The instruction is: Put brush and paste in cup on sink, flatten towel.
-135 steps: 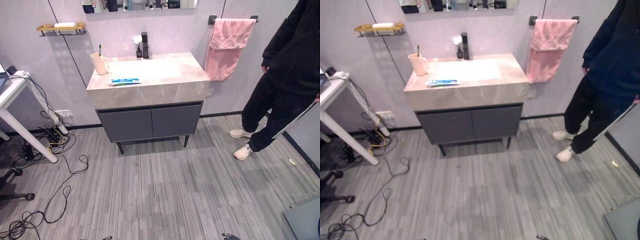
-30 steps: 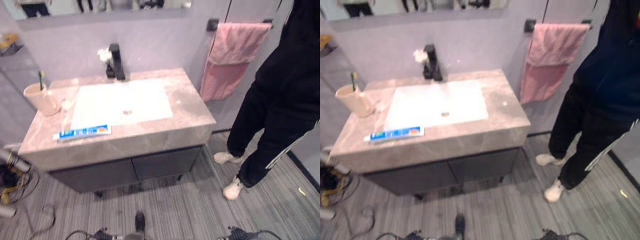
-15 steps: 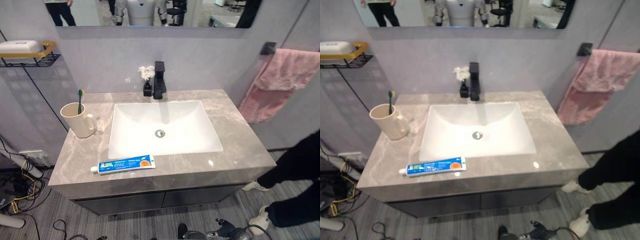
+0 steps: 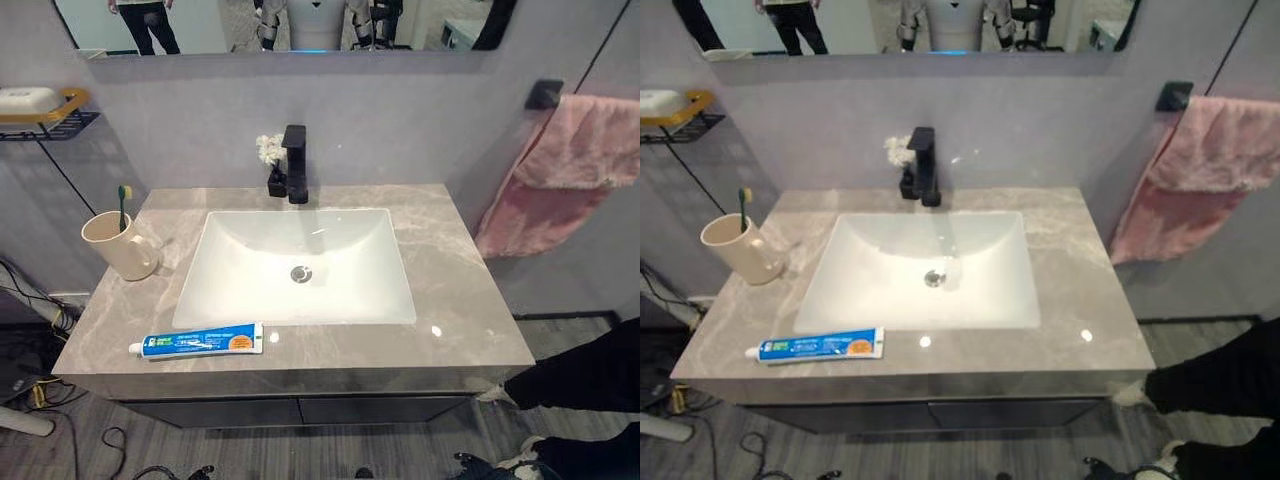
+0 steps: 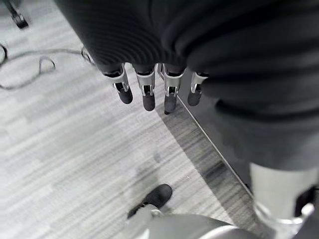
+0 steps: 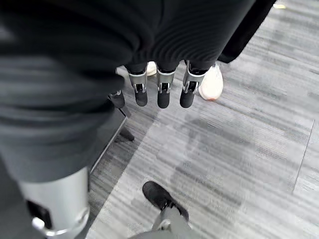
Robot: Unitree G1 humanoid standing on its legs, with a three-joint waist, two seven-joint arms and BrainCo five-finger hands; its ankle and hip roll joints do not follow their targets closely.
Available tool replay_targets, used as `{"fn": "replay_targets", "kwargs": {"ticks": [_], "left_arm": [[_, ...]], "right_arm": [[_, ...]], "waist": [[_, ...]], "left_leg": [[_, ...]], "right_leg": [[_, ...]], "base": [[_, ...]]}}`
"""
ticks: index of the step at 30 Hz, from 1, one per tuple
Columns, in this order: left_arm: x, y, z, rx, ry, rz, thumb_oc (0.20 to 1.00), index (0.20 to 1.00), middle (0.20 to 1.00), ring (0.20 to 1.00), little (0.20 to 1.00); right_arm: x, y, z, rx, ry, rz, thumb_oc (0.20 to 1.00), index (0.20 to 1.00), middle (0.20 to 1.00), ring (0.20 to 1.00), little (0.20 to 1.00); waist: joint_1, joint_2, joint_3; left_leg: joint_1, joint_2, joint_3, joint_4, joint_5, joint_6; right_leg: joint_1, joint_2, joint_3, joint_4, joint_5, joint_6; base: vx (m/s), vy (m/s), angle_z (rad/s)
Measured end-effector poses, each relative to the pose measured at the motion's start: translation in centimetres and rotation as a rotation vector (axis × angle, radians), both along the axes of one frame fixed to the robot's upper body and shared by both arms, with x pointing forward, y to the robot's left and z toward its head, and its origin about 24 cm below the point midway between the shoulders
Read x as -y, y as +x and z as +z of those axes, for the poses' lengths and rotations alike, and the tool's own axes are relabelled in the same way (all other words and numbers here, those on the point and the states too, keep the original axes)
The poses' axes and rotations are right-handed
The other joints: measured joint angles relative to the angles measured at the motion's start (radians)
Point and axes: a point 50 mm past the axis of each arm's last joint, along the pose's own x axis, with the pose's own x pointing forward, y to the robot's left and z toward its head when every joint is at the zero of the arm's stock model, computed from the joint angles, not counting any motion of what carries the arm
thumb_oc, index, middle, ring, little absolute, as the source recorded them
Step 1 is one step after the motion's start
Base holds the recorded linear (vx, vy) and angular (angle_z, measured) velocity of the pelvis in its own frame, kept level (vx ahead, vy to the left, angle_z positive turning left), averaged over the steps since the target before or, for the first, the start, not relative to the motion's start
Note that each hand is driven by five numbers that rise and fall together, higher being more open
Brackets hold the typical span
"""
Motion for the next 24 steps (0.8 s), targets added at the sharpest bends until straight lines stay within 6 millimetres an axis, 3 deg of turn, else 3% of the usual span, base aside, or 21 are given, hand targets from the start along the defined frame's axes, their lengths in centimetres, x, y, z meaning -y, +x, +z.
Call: {"fn": "replay_targets", "kwargs": {"ticks": [6,7,8,9,10,12,14,19,21,22,23,24], "left_arm": [[-0.2,0.5,0.1,0.008,0.011,-0.039,1.000,1.000,1.000,1.000,1.000],[-0.5,1.6,0.5,0.046,0.021,-0.047,1.000,1.000,1.000,1.000,1.000],[-0.6,2.2,0.7,0.064,0.025,-0.047,1.000,1.000,1.000,1.000,1.000],[-0.2,2.7,0.7,0.083,0.018,-0.046,1.000,1.000,1.000,1.000,1.000],[-0.3,2.9,0.8,0.096,0.019,-0.044,1.000,1.000,1.000,1.000,1.000],[-1.2,2.6,1.0,0.094,0.043,-0.033,1.000,1.000,1.000,1.000,1.000],[-1.1,2.2,0.9,0.085,0.041,-0.033,1.000,1.000,1.000,1.000,1.000],[-0.6,1.5,0.6,0.089,0.021,-0.048,1.000,1.000,1.000,1.000,1.000],[0.1,2.4,0.8,0.127,0.006,-0.121,1.000,1.000,1.000,1.000,1.000],[1.2,4.0,1.3,0.192,-0.017,-0.196,1.000,1.000,1.000,1.000,1.000],[1.2,4.3,1.5,0.216,-0.020,-0.217,1.000,1.000,1.000,1.000,1.000],[1.2,4.8,1.8,0.240,-0.019,-0.255,1.000,1.000,1.000,1.000,1.000]], "right_arm": [[-0.4,0.5,0.0,0.008,0.004,0.025,1.000,1.000,1.000,1.000,1.000],[-0.9,2.2,0.3,0.046,0.011,0.042,1.000,1.000,1.000,1.000,1.000],[-1.1,3.4,0.6,0.077,0.016,0.052,1.000,1.000,1.000,1.000,1.000],[-1.3,3.6,0.6,0.083,0.019,0.058,1.000,1.000,1.000,1.000,1.000],[-1.6,2.9,0.3,0.064,0.028,0.057,1.000,1.000,1.000,1.000,1.000],[-1.9,2.1,0.0,0.041,0.035,0.050,1.000,1.000,1.000,1.000,1.000],[-1.5,1.7,-0.1,0.031,0.027,0.044,1.000,1.000,1.000,1.000,1.000],[-0.9,1.1,0.0,0.025,0.014,0.038,1.000,1.000,1.000,1.000,1.000],[0.4,1.2,0.4,0.033,-0.023,0.031,1.000,1.000,1.000,1.000,1.000],[1.8,1.6,1.0,0.050,-0.068,0.023,1.000,1.000,1.000,1.000,1.000],[2.4,1.7,1.3,0.054,-0.086,0.022,1.000,1.000,1.000,1.000,1.000],[3.0,2.0,1.6,0.065,-0.105,0.022,1.000,1.000,1.000,1.000,1.000]], "waist": [[-0.001,-0.018,0.019],[0.010,-0.025,0.047],[0.013,-0.019,0.068],[0.017,0.003,0.070],[0.023,0.004,0.067],[0.033,-0.026,0.052],[0.028,-0.013,0.046],[0.039,0.019,0.030],[0.050,0.036,0.032],[0.065,0.038,0.049],[0.066,0.039,0.056],[0.057,0.035,0.073]], "left_leg": [[-0.052,-0.014,0.029,0.010,0.016,0.008],[-0.106,0.005,0.060,0.039,0.021,0.022],[-0.112,0.011,0.073,0.032,0.031,0.032],[-0.118,0.027,0.067,0.029,0.040,0.032],[-0.106,0.028,0.058,0.027,0.040,0.027],[-0.081,0.005,0.051,0.012,0.043,0.009],[-0.067,0.014,0.021,-0.007,0.062,-0.012],[-0.103,0.054,-0.032,0.001,0.091,-0.054],[-0.161,0.061,-0.083,0.014,0.133,-0.089],[-0.205,0.058,-0.117,0.013,0.186,-0.138],[-0.216,0.056,-0.116,0.001,0.211,-0.155],[-0.215,0.058,-0.111,0.002,0.206,-0.150]], "right_leg": [[-0.103,-0.005,0.040,0.072,0.016,0.007],[-0.159,-0.009,0.054,0.092,0.026,0.051],[-0.172,-0.013,0.033,0.117,0.004,0.043],[-0.171,-0.021,-0.007,0.181,-0.039,0.036],[-0.114,-0.040,-0.026,0.171,-0.048,0.045],[-0.006,-0.072,-0.022,0.054,-0.056,0.052],[0.042,-0.061,-0.037,0.000,-0.034,0.045],[0.031,-0.014,-0.079,-0.002,-0.042,0.015],[-0.003,0.001,-0.114,-0.001,-0.033,-0.003],[-0.036,-0.003,-0.129,-0.001,-0.021,-0.017],[-0.046,-0.008,-0.148,-0.001,-0.013,-0.028],[-0.045,-0.011,-0.158,-0.001,-0.014,-0.037]], "base": [[-0.12,0.020,-0.21],[-0.05,-0.073,-0.55],[-0.03,-0.104,-0.49],[0.03,-0.128,-0.08],[0.04,-0.108,0.05],[0.02,-0.133,0.18],[-0.01,-0.127,0.33],[-0.09,-0.073,0.25],[-0.15,-0.001,0.50],[-0.09,0.013,0.47],[-0.04,0.045,0.43],[0.01,0.024,0.32]]}}
